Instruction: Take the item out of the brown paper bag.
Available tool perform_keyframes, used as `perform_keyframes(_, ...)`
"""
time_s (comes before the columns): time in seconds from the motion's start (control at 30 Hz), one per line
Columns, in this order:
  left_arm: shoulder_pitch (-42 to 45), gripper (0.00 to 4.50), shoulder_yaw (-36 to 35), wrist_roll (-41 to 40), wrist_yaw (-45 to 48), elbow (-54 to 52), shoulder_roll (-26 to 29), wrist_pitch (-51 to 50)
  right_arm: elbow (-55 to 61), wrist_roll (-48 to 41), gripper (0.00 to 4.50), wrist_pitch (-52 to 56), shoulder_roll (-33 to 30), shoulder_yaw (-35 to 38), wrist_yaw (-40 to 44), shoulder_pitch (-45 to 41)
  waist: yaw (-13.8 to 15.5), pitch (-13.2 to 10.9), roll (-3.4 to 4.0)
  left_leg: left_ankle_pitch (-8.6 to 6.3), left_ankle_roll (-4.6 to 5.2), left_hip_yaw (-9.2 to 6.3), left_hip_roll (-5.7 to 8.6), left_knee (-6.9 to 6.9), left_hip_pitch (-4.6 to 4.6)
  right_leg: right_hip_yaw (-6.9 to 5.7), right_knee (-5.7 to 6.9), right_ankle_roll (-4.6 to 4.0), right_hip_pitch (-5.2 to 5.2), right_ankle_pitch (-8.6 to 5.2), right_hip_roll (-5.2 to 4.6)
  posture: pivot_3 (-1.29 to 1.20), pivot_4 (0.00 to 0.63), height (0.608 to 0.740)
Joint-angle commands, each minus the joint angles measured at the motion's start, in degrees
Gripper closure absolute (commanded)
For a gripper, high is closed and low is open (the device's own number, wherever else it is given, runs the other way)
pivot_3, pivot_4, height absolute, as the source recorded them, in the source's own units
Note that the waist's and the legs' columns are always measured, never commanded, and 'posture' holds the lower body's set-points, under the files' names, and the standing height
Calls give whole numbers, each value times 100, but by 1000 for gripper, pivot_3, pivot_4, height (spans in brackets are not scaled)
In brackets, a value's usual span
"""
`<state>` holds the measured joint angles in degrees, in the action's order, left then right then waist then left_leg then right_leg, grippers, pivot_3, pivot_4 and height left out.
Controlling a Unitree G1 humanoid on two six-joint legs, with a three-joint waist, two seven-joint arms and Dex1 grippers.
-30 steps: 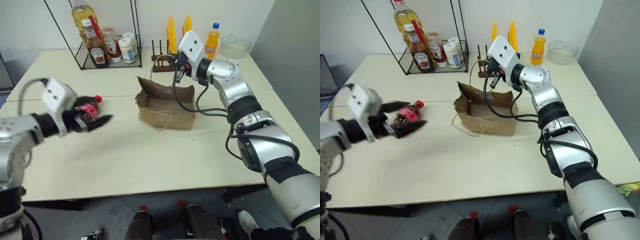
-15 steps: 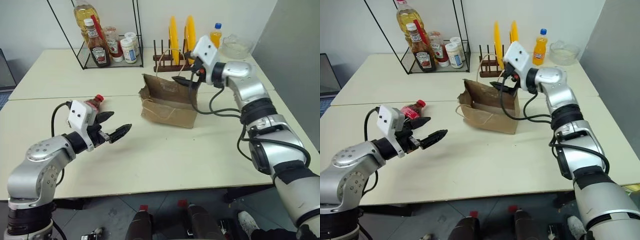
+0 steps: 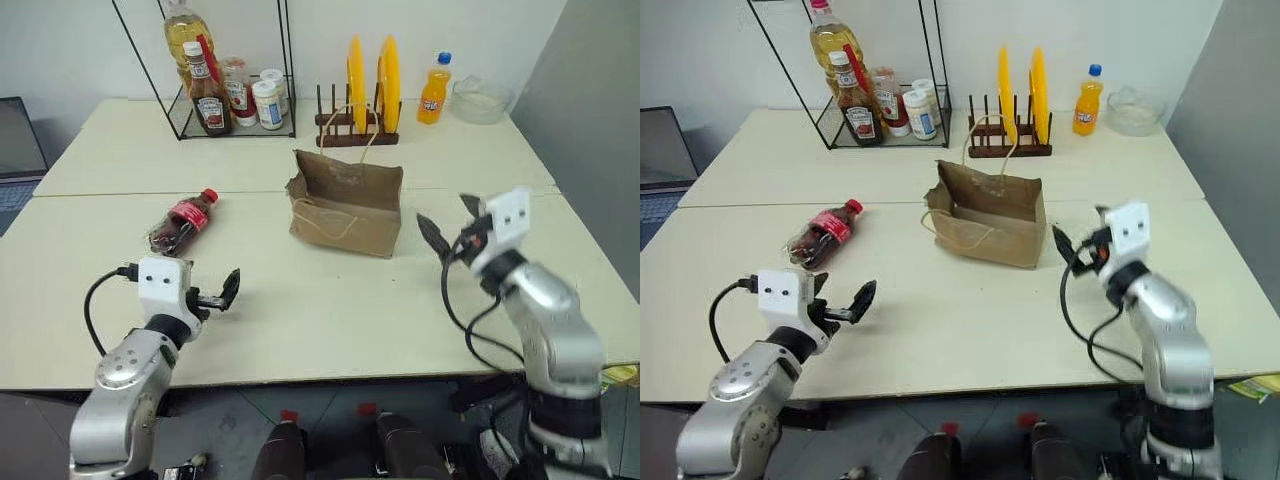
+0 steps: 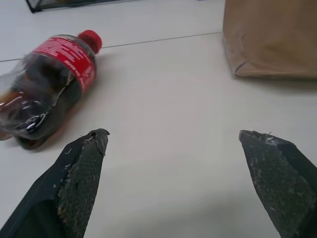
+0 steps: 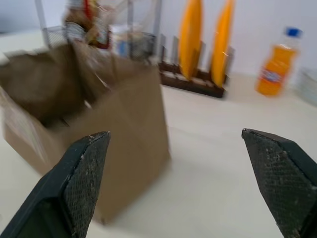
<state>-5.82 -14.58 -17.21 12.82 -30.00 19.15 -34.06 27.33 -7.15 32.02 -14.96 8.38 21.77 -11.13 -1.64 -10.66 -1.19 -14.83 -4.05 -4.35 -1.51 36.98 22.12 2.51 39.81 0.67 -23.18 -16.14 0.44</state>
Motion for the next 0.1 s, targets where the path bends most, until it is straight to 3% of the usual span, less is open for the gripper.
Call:
perform_keyframes(0.03,-345,0,447,314,-228,-248,-235,248,328,73,31,-34,199,32,-422,622,-9,0,0,0,0,11,5,-2,-14,1,-4,3,10,-2,8,0,150,740)
perform_keyframes(0.1,-557,0,645,390,-326,-253,-427,305,258,34,31,53,436,32,-651,1024,-8,3,-1,0,0,19,-1,-3,-19,5,-13,27,9,-17,27,0,150,740)
